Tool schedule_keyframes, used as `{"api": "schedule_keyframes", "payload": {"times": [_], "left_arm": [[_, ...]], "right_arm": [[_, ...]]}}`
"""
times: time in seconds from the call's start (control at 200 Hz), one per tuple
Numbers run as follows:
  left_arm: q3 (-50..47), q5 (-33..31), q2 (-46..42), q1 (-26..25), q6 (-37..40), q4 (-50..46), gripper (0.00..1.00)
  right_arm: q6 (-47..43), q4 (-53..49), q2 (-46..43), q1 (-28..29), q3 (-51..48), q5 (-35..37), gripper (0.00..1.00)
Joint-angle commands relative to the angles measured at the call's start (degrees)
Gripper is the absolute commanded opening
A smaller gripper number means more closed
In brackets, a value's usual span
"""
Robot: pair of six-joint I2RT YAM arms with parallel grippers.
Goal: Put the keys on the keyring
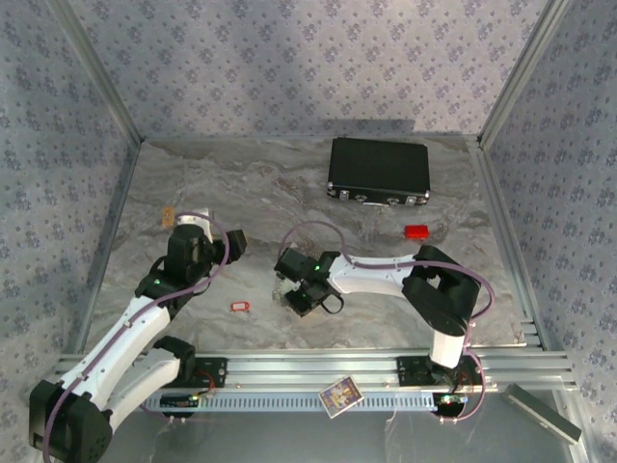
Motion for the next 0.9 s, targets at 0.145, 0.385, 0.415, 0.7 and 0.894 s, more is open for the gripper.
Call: {"api": "schedule_keyframes", "payload": {"times": [0.145,0.385,0.415,0.7,0.894], "left_arm": [[0.13,-0.65,-0.7,0.42,0.53,-0.3,0.81],[-0.23,-1.14,-1.63,0.42,0.9,-0.59,0.81],[-0.17,-1.13,-1.67,0.42,0.9,-0.64,0.81],[1.31,0.81,-2.15,0.42,3.18,-0.91,0.8],[2.47,5.77,-3.28,0.34,7.15,1.7,0.77]], "right_arm": [[-0.32,0.01,1.53,-0.22,2.06,-1.37,0.13],[-0.32,-0.31,1.88,-0.31,2.65,-1.35,0.02],[-0.34,-0.34,1.47,-0.3,2.58,-1.1,0.0],[-2.53,0.44,-5.84,-0.28,0.59,5.85,0.0],[-6.92,2.63,-12.93,-0.45,-1.63,13.44,0.0]]}}
